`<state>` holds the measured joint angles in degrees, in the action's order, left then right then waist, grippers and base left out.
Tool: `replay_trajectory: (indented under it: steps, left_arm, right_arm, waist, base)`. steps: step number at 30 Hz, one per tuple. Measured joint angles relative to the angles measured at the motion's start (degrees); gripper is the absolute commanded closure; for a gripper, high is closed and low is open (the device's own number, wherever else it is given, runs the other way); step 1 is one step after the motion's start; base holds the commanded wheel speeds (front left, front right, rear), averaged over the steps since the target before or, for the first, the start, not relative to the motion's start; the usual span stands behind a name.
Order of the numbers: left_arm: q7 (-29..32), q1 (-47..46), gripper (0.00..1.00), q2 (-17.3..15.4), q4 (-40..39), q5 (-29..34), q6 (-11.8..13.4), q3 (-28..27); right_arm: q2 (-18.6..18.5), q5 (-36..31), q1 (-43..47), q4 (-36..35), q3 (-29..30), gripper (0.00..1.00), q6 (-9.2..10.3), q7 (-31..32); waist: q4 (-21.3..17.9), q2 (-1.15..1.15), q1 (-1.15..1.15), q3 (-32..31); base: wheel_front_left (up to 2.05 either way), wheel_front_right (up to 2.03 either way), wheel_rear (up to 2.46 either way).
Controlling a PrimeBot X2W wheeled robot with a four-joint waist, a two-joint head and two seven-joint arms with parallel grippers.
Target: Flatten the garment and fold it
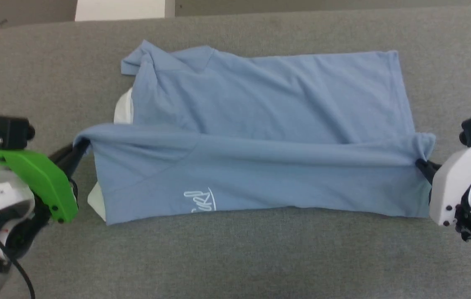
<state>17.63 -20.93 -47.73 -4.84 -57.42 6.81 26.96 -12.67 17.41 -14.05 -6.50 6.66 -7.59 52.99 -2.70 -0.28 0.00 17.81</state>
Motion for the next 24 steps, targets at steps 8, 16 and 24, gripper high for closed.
replay_trajectory:
  steps: [8, 16, 24]
  left_arm:
    - [0.0, -10.1, 1.0, 4.2, 9.3, 2.1, -5.4, 2.1]
    - [1.1, -13.5, 1.0, 6.8, 17.5, 2.0, -8.3, 3.9]
    - [0.0, -13.7, 0.0, 9.0, 19.5, 1.7, -8.1, 4.1]
  right_arm:
    - [3.9, -4.6, -3.9, 1.7, 0.9, 1.0, 0.01, 3.0]
    - [5.3, -6.4, -5.9, 1.7, 1.3, 1.0, 0.0, 6.2]
    - [5.6, -6.2, -5.7, 3.0, 2.4, 0.0, 0.0, 5.2]
  waist:
    - [0.3, 0.0, 0.0, 6.9]
    - [0.1, 0.0, 0.0, 10.4]
    - [0.0, 0.0, 0.0, 7.2]
  base:
    - [0.0, 0.0, 0.0]
    - [0.0, 0.0, 0.0]
    - [0.0, 0.0, 0.0]
